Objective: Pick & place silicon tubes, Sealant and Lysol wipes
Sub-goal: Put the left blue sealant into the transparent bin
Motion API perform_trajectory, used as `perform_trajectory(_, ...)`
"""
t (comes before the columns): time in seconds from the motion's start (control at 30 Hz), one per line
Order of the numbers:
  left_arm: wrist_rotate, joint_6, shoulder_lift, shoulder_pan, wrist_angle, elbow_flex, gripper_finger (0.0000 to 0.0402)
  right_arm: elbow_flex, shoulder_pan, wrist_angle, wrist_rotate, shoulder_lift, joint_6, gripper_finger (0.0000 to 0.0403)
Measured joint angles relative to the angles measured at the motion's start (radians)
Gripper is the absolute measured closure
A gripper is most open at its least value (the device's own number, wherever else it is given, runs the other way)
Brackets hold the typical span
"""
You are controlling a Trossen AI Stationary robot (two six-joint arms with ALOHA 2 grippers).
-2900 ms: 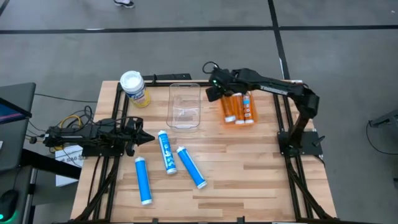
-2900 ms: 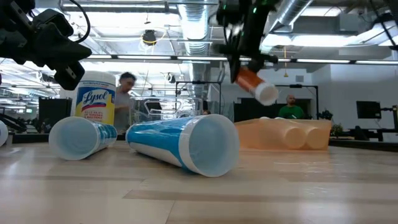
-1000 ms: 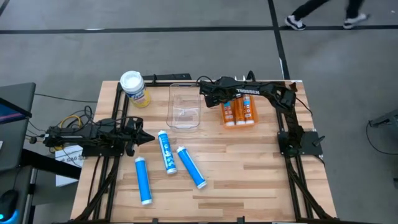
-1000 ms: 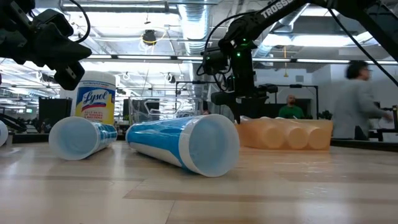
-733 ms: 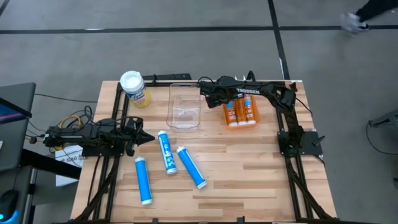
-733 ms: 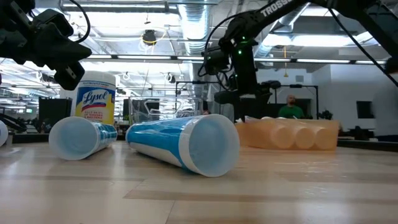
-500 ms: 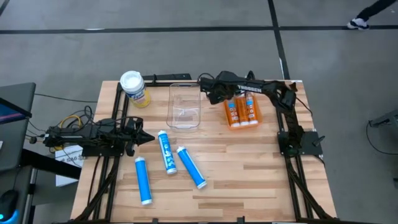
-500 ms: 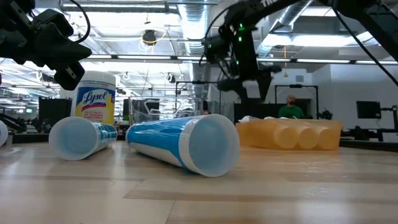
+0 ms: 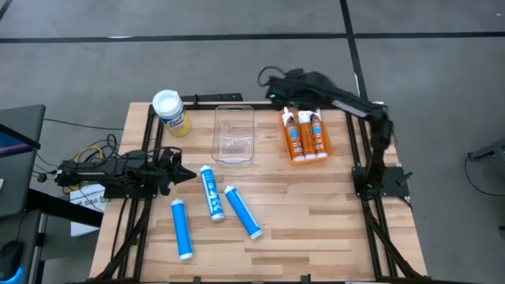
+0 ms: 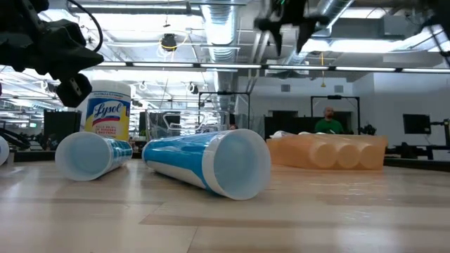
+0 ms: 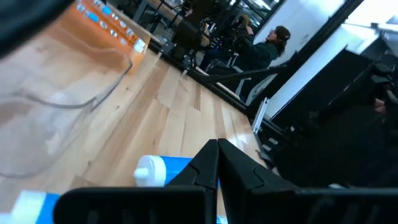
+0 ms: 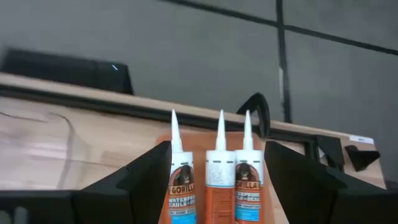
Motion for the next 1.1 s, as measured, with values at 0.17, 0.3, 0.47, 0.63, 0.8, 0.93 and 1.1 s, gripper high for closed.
perform_trajectory(0.17, 0.0, -0.065, 0.0, 0.0, 0.0, 0.0, 0.0402, 0.0, 0.052, -0.004, 0.002, -0.151, -0.007, 0.0153)
perform_trajectory(0.3, 0.0, -0.1, 0.0, 0.0, 0.0, 0.0, 0.0402, 0.0, 0.134, -0.005, 0.002, -0.236, -0.019, 0.0153)
perform_trajectory(0.47, 0.0, -0.187, 0.0, 0.0, 0.0, 0.0, 0.0402, -0.008, 0.268, -0.005, 0.002, -0.287, -0.038, 0.0153)
perform_trajectory(0.63, -0.002, -0.294, 0.0, 0.0, 0.032, -0.003, 0.0402, -0.051, 0.371, -0.005, 0.002, -0.312, -0.037, 0.0154)
perform_trajectory(0.8, -0.024, -0.278, 0.0, 0.0, 0.148, -0.002, 0.0402, -0.175, 0.451, 0.001, 0.012, -0.365, -0.032, 0.0163)
perform_trajectory(0.93, -0.062, -0.22, 0.0, 0.0, 0.156, 0.037, 0.0402, -0.314, 0.519, 0.014, 0.059, -0.444, 0.055, 0.0179)
perform_trajectory(1.1, -0.118, -0.151, 0.002, 0.0, 0.109, 0.113, 0.0402, -0.525, 0.614, 0.119, 0.101, -0.585, 0.089, 0.0202)
